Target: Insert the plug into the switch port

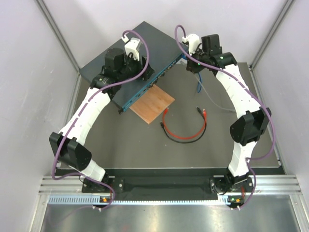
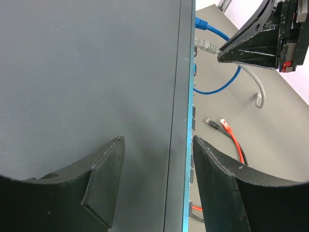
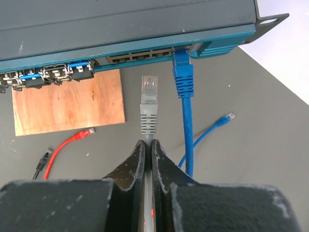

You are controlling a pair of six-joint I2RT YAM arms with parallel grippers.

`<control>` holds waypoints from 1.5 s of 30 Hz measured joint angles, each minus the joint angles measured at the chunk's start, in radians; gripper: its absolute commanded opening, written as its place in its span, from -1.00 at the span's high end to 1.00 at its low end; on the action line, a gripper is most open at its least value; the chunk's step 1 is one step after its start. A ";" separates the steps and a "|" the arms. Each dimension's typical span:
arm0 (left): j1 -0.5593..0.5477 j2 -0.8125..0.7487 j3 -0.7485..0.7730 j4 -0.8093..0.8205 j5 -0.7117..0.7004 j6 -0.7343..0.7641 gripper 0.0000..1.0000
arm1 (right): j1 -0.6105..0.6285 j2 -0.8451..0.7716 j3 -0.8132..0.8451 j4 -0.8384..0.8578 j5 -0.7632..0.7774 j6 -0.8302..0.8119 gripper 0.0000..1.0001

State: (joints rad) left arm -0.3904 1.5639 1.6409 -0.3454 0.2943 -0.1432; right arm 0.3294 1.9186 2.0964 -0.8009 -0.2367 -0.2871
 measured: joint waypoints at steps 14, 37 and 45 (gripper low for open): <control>0.000 0.000 -0.016 0.000 -0.001 -0.001 -0.29 | 0.000 0.017 0.051 0.015 0.017 0.004 1.00; 0.000 0.000 -0.016 0.001 0.000 -0.004 -0.29 | 0.009 0.048 0.052 0.019 0.040 0.004 1.00; 0.000 0.000 -0.016 0.001 0.000 -0.011 -0.29 | 0.011 0.027 0.035 0.029 0.026 0.000 1.00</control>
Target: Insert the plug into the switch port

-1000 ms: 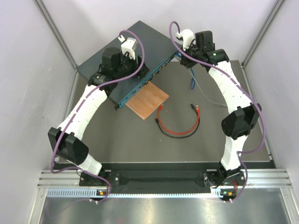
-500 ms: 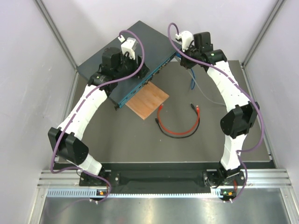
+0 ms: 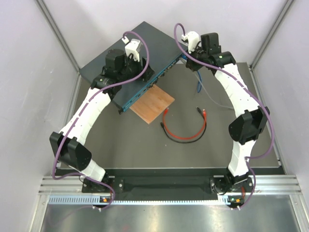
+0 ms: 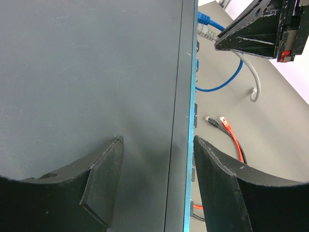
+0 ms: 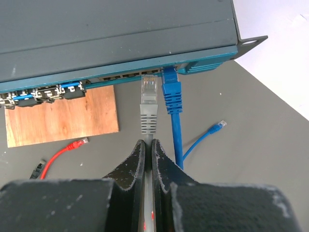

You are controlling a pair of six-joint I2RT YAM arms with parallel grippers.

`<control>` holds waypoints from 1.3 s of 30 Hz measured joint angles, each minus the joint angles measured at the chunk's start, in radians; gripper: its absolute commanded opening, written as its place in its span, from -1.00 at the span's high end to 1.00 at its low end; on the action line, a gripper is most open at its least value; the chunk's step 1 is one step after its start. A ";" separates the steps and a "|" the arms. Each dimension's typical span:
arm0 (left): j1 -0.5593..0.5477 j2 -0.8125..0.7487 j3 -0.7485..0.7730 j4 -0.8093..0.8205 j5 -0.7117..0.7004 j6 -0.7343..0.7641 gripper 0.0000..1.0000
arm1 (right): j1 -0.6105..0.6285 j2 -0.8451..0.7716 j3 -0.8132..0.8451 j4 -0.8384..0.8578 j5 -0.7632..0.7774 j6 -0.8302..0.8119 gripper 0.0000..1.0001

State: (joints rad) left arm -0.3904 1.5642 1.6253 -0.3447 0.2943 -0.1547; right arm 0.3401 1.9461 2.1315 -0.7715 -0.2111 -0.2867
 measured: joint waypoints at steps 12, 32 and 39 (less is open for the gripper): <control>0.000 0.000 0.000 0.000 0.000 0.000 -0.30 | 0.004 -0.001 -0.004 0.004 0.001 0.000 1.00; 0.000 0.000 0.000 0.000 0.000 0.000 -0.30 | 0.008 0.016 0.024 0.010 0.012 -0.035 1.00; 0.000 0.010 0.000 0.015 0.004 -0.004 -0.30 | 0.018 0.034 0.055 -0.003 0.039 -0.088 1.00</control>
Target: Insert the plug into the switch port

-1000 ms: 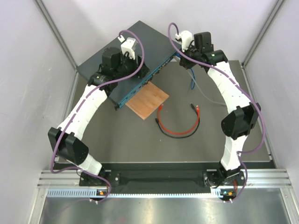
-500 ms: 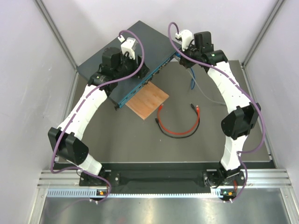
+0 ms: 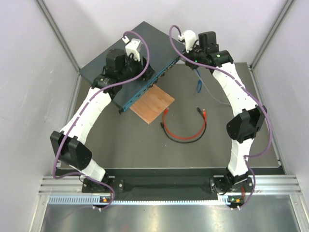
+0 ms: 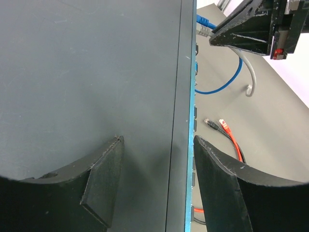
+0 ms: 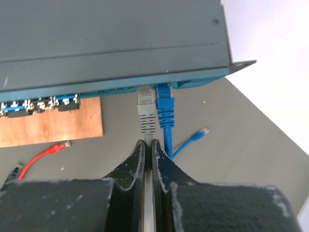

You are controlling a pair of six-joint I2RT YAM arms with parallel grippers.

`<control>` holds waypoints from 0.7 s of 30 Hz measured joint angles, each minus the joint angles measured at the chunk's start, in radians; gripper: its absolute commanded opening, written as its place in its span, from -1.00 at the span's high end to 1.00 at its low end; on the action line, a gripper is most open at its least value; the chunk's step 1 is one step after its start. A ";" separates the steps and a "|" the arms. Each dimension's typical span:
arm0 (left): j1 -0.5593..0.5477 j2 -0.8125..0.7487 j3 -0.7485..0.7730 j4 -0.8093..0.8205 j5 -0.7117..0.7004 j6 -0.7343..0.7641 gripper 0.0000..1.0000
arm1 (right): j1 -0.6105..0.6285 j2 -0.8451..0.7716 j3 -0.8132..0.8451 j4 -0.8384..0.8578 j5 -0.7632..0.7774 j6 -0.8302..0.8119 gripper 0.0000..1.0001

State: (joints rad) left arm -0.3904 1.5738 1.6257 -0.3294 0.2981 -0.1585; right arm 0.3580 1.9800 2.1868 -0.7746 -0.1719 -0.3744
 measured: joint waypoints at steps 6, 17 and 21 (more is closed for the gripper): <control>0.000 0.006 0.001 0.013 0.000 -0.004 -0.30 | 0.000 0.010 0.014 0.004 0.005 0.003 1.00; 0.000 0.006 0.001 0.015 -0.001 -0.005 -0.29 | 0.011 0.026 0.036 0.006 0.027 0.016 1.00; 0.000 0.006 0.001 0.015 -0.001 -0.005 -0.29 | 0.014 0.028 0.040 0.008 0.040 0.019 1.00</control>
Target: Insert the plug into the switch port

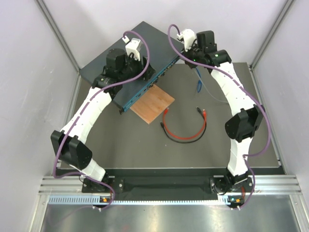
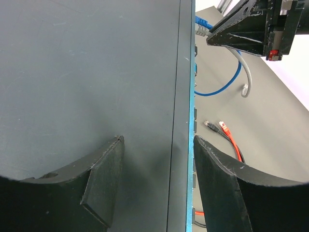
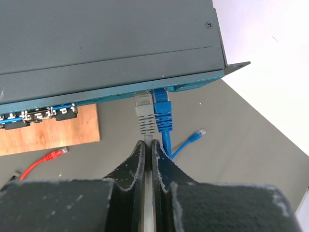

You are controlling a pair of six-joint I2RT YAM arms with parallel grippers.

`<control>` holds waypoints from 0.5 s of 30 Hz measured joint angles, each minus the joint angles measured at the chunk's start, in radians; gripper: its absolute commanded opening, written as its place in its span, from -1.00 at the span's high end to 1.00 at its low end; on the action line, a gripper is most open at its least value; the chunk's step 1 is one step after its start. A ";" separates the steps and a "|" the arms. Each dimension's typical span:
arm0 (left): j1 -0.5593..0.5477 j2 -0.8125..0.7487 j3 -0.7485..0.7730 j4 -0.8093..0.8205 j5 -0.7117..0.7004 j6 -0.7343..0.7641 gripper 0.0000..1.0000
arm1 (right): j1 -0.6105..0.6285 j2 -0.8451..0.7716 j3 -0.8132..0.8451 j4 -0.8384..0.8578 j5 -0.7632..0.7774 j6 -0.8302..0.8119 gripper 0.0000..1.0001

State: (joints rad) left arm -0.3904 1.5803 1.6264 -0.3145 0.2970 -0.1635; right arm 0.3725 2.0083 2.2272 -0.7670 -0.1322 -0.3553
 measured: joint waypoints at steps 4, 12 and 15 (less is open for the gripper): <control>0.005 0.001 0.000 0.001 0.000 -0.007 -0.29 | 0.001 0.008 0.000 0.009 0.006 0.000 1.00; 0.014 0.006 0.001 0.010 0.013 -0.031 -0.27 | 0.001 0.016 0.005 0.019 0.007 -0.001 1.00; 0.017 0.009 0.003 0.014 0.019 -0.037 -0.28 | 0.002 0.022 0.017 0.018 0.007 -0.001 1.00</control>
State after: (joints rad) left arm -0.3733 1.5894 1.6299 -0.3008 0.3164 -0.2008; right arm 0.3740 2.0304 2.2444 -0.7494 -0.1249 -0.3565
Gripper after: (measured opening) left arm 0.637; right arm 0.022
